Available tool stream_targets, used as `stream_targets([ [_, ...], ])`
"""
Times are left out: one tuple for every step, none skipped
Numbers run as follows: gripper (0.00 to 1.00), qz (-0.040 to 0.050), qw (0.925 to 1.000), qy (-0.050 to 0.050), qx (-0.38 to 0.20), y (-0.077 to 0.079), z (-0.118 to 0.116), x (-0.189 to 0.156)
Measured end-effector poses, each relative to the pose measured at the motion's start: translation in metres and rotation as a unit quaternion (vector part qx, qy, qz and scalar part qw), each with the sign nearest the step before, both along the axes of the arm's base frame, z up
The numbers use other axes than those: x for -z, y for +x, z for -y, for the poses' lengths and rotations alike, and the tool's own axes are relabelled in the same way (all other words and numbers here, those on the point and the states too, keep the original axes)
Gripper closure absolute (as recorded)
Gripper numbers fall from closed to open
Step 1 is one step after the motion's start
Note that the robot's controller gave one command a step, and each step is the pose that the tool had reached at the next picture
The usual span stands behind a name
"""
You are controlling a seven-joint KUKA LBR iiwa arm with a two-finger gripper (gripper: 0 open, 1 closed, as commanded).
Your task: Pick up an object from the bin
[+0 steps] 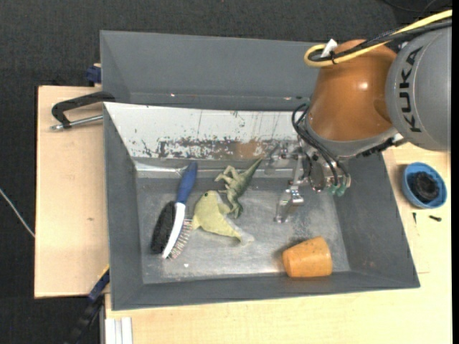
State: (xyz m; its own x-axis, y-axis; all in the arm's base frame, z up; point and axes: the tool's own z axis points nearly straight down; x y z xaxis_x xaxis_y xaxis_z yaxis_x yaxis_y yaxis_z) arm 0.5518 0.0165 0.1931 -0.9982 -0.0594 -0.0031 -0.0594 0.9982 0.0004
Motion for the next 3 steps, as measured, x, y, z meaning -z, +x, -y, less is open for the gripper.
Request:
stream_targets([
  [0.00,0.0044,0.9999,0.003,0.011,0.051,-0.079,0.081],
  [0.00,0.0135,0.9999,0.004,-0.009,0.048,-0.051,0.094],
  [1.00,0.0055,1.0000,0.004,-0.007,0.044,-0.049,0.099],
])
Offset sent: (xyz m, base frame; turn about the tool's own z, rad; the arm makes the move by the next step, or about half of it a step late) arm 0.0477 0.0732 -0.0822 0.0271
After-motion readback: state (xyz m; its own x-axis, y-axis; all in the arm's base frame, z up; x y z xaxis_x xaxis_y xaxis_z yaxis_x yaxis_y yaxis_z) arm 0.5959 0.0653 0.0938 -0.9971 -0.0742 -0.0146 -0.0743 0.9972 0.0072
